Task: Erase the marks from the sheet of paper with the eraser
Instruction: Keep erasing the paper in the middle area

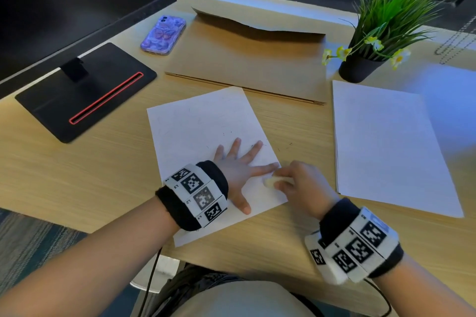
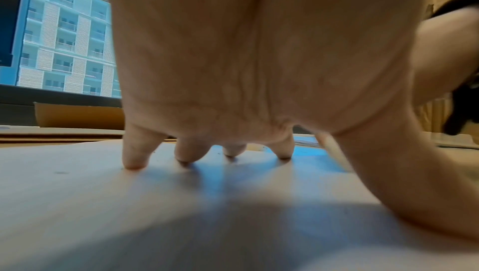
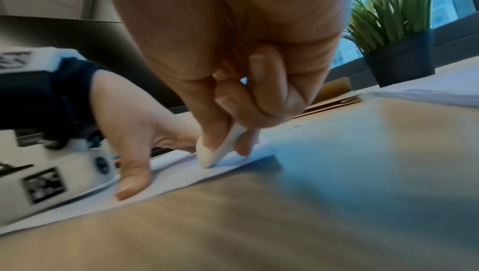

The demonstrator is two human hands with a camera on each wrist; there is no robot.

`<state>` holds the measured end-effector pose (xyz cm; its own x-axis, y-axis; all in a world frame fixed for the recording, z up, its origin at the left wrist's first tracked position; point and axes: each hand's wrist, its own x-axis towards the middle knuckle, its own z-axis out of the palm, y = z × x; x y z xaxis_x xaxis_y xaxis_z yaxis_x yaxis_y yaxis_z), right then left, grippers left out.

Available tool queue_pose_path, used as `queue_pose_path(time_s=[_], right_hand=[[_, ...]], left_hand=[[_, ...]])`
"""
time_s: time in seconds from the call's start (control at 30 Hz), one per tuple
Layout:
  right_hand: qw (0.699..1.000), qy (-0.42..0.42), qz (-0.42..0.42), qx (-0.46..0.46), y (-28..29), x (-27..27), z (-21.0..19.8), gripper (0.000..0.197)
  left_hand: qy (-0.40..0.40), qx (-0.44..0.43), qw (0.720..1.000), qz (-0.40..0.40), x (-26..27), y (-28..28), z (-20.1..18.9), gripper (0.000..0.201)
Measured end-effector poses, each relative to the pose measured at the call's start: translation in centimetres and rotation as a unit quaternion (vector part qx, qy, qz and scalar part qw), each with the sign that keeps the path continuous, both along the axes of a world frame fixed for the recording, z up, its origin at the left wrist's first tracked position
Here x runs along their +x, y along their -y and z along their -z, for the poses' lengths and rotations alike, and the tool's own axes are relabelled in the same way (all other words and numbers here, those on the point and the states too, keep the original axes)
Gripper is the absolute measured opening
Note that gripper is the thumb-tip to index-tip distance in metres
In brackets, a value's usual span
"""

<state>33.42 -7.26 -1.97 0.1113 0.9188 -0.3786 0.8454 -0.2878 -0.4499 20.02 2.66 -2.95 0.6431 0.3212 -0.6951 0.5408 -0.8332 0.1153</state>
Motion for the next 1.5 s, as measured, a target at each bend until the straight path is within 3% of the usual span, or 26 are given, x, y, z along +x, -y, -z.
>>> queue_pose_path(time_s=[0.17, 0.33, 0.4, 0.57, 0.67, 0.8, 0.97, 1.13, 1.27, 1.37, 1.5], right_hand=[[0.996, -0.032, -0.059, -0.052, 2.0, -0.5, 0.0, 0.029], [0.998, -0.017, 0.057, -0.013, -0.4, -0.3, -0.2, 0.033], [0.998, 0.004, 0.066, 0.000, -0.5, -0.6, -0.3, 0.034], [0.997, -0.003, -0.042, -0.067, 0.7, -1.3, -0.6, 0.031], [0.997, -0.007, 0.020, -0.070, -1.1, -0.1, -0.7, 0.026], [0.995, 0.003, 0.095, -0.008, -2.1, 0.4, -0.6, 0.027], [0.999, 0.010, -0.033, -0.039, 0.6, -1.4, 0.0, 0.021], [0.996, -0.034, 0.073, -0.026, -1.4, 1.0, -0.3, 0.026], [0.978, -0.141, 0.150, 0.037, -2.7, 2.0, -1.0, 0.013], [0.970, -0.199, 0.140, -0.005, -2.9, 1.2, -1.0, 0.011], [0.968, -0.218, 0.075, -0.099, -2.6, -1.1, 0.4, 0.017]], left_hand=[[-0.003, 0.007, 1.000, 0.017, -0.2, 0.0, 0.2, 0.114], [0.004, -0.006, 1.000, 0.005, -0.1, -0.2, 0.2, 0.116], [0.008, -0.004, 1.000, -0.002, -0.3, -0.3, 0.4, 0.123], [0.020, -0.006, 0.999, -0.024, -0.5, -0.4, 0.8, 0.134], [0.025, -0.007, 0.999, -0.025, -0.6, -0.4, 0.8, 0.134], [0.027, -0.006, 0.999, -0.025, -0.6, -0.3, 0.6, 0.132], [0.028, 0.004, 0.999, -0.019, -0.6, -0.3, 0.6, 0.133], [0.032, -0.011, 0.999, -0.022, -0.6, -0.4, 0.6, 0.131], [0.111, -0.036, 0.988, -0.106, -1.4, -1.8, -0.1, 0.118], [0.111, 0.007, 0.986, -0.125, -2.1, -3.0, -0.3, 0.117], [0.053, 0.018, 0.992, -0.116, -2.0, -3.3, 0.0, 0.121]])
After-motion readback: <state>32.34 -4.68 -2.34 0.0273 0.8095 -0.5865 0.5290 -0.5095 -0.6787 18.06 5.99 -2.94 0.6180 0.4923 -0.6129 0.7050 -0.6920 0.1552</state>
